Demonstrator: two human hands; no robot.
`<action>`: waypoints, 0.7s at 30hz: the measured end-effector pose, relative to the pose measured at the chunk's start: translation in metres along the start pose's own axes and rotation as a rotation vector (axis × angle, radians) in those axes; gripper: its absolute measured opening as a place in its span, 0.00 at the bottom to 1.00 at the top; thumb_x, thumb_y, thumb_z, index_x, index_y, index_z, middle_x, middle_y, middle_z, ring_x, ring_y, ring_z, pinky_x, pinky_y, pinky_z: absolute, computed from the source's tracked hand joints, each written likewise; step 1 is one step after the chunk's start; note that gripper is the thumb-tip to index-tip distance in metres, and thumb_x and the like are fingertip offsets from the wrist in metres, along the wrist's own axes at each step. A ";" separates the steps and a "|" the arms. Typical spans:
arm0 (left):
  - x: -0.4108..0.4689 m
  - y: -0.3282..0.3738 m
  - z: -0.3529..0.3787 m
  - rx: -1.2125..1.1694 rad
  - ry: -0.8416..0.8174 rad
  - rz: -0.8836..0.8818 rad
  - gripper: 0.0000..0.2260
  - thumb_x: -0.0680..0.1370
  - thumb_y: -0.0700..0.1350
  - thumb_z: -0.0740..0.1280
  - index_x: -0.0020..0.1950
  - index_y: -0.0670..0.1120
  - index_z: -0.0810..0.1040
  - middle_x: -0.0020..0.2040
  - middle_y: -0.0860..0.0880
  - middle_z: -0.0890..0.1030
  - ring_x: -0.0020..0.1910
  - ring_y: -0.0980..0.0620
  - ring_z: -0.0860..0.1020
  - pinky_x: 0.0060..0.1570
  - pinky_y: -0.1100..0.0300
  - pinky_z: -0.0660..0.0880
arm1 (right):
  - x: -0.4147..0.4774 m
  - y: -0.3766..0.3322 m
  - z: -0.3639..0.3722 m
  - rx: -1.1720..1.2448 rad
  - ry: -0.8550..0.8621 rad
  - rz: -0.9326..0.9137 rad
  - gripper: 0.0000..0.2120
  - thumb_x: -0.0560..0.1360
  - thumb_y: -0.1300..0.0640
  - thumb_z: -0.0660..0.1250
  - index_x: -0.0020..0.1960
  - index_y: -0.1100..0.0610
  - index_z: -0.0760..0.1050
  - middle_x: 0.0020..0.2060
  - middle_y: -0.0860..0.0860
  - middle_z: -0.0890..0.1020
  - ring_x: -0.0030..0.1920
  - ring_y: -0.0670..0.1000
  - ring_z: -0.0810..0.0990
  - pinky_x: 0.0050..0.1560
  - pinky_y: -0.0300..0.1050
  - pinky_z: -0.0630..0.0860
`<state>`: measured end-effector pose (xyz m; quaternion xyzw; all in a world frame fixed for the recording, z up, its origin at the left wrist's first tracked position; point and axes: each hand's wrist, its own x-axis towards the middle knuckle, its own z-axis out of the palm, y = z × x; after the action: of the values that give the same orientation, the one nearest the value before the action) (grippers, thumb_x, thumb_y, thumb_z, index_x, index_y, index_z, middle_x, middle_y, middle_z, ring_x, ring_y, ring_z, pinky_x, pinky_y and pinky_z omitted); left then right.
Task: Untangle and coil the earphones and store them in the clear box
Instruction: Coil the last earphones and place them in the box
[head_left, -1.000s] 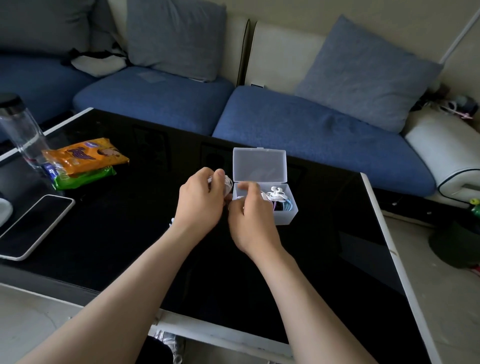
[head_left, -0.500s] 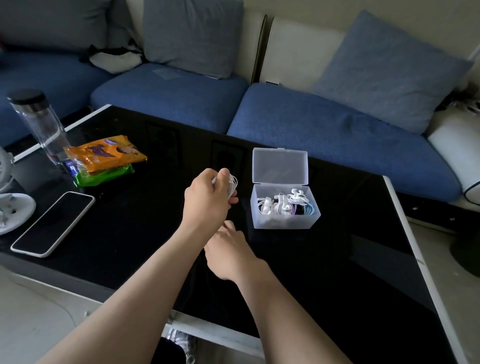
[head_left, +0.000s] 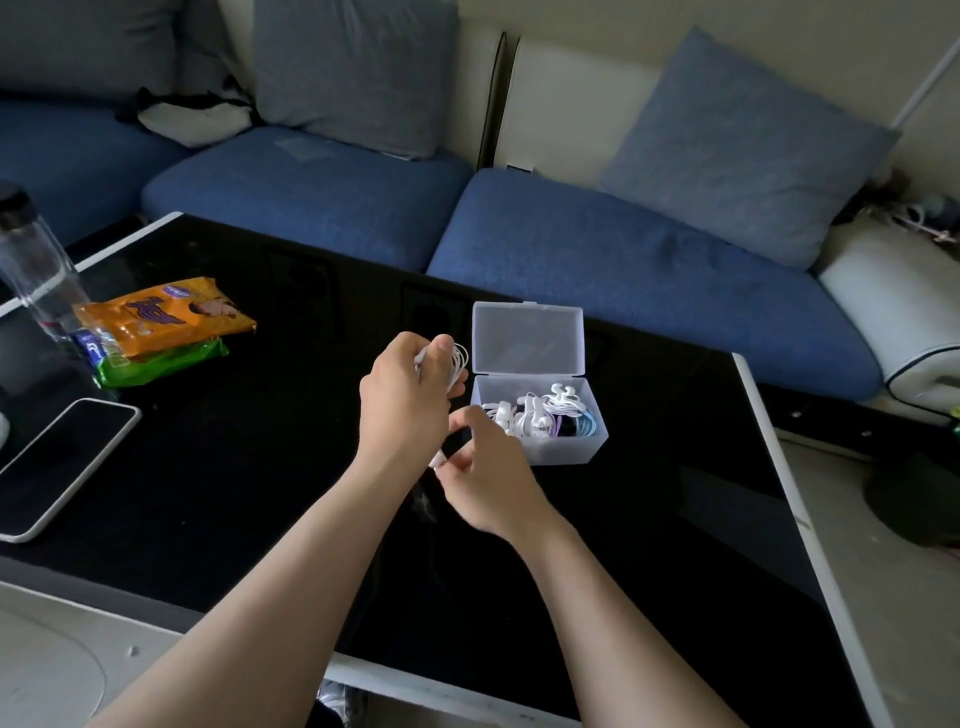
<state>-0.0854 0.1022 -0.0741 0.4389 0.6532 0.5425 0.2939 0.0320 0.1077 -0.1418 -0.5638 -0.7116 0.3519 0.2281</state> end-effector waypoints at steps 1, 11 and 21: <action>0.001 0.000 0.002 0.000 0.013 -0.010 0.16 0.86 0.58 0.62 0.48 0.48 0.78 0.44 0.52 0.87 0.45 0.56 0.87 0.50 0.43 0.84 | -0.001 -0.001 -0.010 0.122 -0.017 0.048 0.08 0.82 0.54 0.68 0.58 0.44 0.72 0.36 0.50 0.84 0.35 0.46 0.81 0.46 0.45 0.80; -0.005 0.015 0.047 -0.174 -0.033 -0.154 0.18 0.85 0.58 0.64 0.46 0.44 0.79 0.43 0.49 0.88 0.43 0.50 0.88 0.52 0.40 0.84 | -0.015 -0.006 -0.102 1.127 0.098 0.358 0.13 0.76 0.73 0.56 0.42 0.60 0.75 0.33 0.55 0.77 0.35 0.54 0.78 0.39 0.46 0.76; -0.015 0.029 0.092 -0.187 -0.180 -0.208 0.21 0.81 0.61 0.64 0.46 0.43 0.81 0.44 0.42 0.87 0.46 0.38 0.86 0.52 0.36 0.83 | -0.021 0.005 -0.134 0.945 0.275 0.227 0.17 0.74 0.67 0.65 0.62 0.59 0.75 0.45 0.60 0.86 0.43 0.51 0.80 0.45 0.46 0.78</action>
<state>0.0072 0.1309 -0.0696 0.3862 0.6128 0.5261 0.4455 0.1373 0.1203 -0.0576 -0.5141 -0.3720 0.5804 0.5103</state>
